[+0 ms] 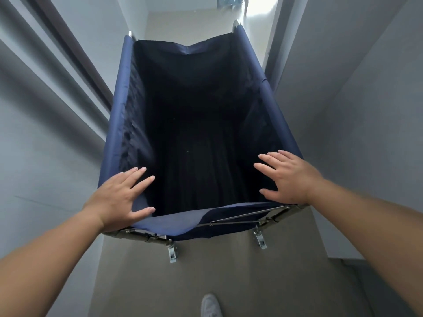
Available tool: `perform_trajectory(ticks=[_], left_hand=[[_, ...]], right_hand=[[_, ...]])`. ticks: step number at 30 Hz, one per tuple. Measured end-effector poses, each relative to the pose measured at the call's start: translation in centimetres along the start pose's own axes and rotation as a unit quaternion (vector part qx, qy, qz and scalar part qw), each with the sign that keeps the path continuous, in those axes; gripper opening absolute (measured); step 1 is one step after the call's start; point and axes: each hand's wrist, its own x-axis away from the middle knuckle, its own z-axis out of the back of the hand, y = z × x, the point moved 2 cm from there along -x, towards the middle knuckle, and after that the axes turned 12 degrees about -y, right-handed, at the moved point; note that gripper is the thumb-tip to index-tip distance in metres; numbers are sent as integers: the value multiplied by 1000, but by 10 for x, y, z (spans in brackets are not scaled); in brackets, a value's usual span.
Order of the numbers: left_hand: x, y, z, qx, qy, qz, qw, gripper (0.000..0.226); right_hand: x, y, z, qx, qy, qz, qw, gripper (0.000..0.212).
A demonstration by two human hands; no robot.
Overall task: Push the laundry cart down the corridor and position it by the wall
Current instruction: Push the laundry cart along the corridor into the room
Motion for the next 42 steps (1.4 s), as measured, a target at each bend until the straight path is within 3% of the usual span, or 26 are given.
perform_trajectory(ticks=[13,42], left_hand=[[-103,-87,39,-19,0,-6,1000,87],[-245,-172,99,-40,-16,14,999,87]], right_hand=[[-110,42,46,2,-15,-30,999,81],[-260,130,101,-8,16,7,1000,83]])
